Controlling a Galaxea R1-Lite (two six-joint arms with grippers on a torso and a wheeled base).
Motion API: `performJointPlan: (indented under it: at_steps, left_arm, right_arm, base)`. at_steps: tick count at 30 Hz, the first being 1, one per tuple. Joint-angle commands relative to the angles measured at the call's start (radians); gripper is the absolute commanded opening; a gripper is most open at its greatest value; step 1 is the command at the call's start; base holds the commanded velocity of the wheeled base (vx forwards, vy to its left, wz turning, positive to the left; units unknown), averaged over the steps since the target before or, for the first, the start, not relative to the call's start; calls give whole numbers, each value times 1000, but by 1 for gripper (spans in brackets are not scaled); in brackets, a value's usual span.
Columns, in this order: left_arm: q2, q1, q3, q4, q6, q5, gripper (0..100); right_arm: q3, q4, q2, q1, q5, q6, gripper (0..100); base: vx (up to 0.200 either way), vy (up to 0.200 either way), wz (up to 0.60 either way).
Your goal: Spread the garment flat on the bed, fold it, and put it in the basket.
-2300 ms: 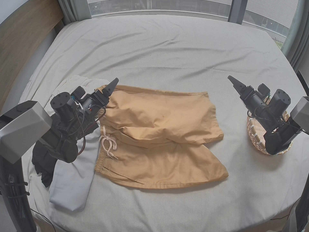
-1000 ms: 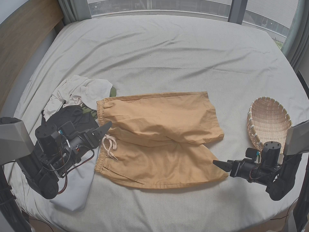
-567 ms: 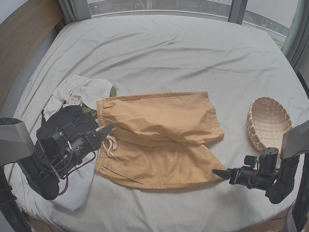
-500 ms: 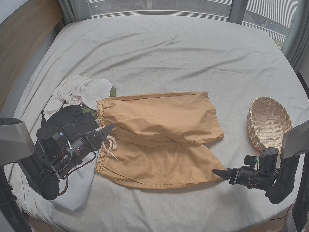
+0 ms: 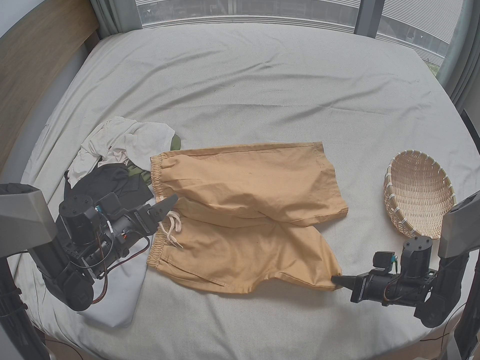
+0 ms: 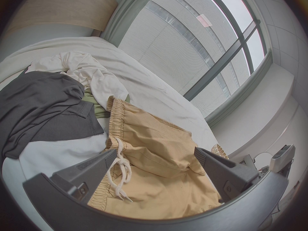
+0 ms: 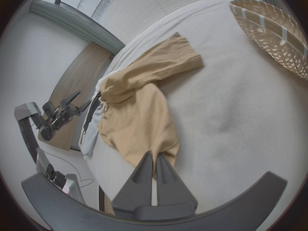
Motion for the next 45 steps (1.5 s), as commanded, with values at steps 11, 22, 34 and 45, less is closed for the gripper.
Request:
performJointPlan:
  at_steps: [11,22,34,45]
  left_arm:
    - [7,-3,6,-4,1,3,100]
    - [10,-4,5,-4,2,3,100]
    - [22,-6,3,-6,2,4,100]
    - [27,-4,8,-6,1,6,100]
  right_arm:
    - [-86,-1,-12,136,3,5,0]
    - [-318,1,5,151,5,32,0]
    - [-485,2,52,254,11,112,0]
    - [-542,1,155,252,6,111,0]
  base:
    - [0,0,0]
    - [0,0,0]
    - [0,0,0]
    - [0,0,0]
